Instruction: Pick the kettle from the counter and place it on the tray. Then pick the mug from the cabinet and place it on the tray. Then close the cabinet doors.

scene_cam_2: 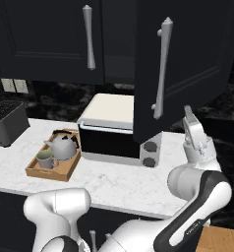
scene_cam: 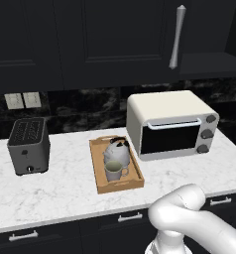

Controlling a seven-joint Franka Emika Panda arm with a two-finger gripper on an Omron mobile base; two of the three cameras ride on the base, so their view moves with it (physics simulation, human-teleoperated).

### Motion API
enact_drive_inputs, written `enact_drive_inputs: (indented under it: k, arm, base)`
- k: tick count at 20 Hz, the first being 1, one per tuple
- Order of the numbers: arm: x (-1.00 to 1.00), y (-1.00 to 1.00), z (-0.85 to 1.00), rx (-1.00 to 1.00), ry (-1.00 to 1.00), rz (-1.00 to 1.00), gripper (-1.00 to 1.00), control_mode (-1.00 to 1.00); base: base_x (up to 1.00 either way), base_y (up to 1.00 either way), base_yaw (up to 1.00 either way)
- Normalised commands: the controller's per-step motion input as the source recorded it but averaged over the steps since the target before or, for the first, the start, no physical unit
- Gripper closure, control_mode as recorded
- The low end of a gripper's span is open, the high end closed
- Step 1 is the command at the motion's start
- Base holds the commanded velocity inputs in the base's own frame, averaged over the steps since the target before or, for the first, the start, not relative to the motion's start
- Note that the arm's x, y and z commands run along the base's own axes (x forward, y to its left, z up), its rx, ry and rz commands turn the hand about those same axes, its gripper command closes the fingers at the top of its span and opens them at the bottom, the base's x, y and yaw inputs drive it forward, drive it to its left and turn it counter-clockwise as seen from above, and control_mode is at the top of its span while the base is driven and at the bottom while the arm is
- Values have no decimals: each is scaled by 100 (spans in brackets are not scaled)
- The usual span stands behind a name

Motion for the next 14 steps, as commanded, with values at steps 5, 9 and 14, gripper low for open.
enact_drive_inputs:
  k: [5, 9, 14]
  arm:
    - [19, 52, 12, -5, 39, 0, 100, -100]
    - [40, 51, 8, -1, 52, 1, 100, -100]
    - [58, 39, 11, 0, 50, 0, 100, -100]
  base:
    - [0, 0, 0]
    - [0, 0, 0]
    - [0, 0, 0]
